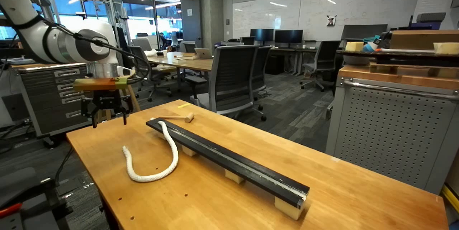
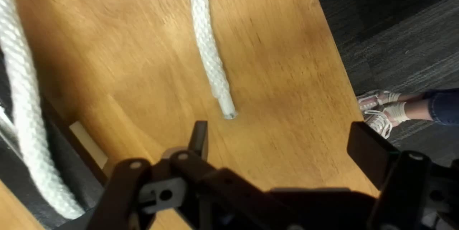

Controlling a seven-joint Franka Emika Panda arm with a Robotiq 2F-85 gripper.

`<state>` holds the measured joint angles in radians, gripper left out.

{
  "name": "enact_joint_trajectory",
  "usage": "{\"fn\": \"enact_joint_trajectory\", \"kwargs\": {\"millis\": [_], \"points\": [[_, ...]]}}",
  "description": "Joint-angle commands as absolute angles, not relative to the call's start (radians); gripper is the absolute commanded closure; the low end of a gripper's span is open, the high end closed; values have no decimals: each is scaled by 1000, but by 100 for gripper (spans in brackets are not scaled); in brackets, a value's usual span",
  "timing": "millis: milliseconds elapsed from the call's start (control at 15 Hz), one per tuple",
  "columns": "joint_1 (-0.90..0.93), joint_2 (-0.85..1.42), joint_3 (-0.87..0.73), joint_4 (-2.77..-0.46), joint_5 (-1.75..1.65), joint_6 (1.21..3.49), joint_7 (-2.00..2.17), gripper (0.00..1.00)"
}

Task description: Set the rope along the middle of the block

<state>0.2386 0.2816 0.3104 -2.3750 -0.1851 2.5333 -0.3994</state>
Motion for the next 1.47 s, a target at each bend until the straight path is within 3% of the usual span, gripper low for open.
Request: {"fn": "enact_joint_trajectory", "kwargs": {"millis": [0, 1400], "points": [[247, 317, 295, -2383, -249, 2575, -414, 0], [203, 565, 250, -2219, -296, 2588, -430, 0]]}}
